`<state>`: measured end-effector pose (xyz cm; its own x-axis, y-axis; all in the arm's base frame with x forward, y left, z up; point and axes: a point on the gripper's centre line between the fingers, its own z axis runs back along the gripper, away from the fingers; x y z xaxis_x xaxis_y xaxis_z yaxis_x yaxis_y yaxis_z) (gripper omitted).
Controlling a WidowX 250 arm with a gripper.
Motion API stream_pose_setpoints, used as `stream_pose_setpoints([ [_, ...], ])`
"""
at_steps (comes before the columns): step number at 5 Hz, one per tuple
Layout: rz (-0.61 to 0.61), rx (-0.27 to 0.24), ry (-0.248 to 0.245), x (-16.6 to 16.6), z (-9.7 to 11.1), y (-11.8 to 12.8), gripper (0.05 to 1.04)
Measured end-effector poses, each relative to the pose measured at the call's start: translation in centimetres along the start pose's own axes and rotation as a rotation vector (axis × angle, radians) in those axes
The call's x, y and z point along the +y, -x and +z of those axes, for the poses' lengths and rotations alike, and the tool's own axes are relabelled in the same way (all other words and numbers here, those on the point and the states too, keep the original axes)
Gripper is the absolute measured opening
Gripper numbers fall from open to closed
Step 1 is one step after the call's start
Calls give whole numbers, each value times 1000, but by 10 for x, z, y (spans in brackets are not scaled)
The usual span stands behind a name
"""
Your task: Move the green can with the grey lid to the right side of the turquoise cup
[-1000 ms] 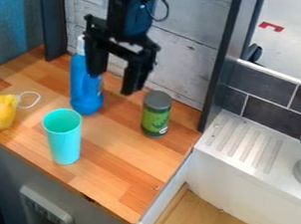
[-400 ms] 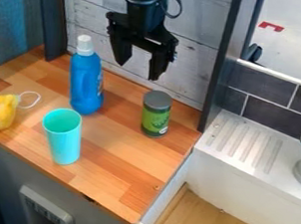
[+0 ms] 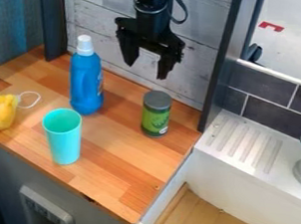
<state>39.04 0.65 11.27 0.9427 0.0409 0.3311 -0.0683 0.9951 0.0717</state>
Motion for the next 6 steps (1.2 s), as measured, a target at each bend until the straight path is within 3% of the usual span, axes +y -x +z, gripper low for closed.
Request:
stream_pose_setpoints([
  [1,24,-24,7,-2,-8,-12,1009],
  [3,36,20,30,-10,-34,-21,1009],
  [6,37,43,44,-31,-45,-18,1008],
])
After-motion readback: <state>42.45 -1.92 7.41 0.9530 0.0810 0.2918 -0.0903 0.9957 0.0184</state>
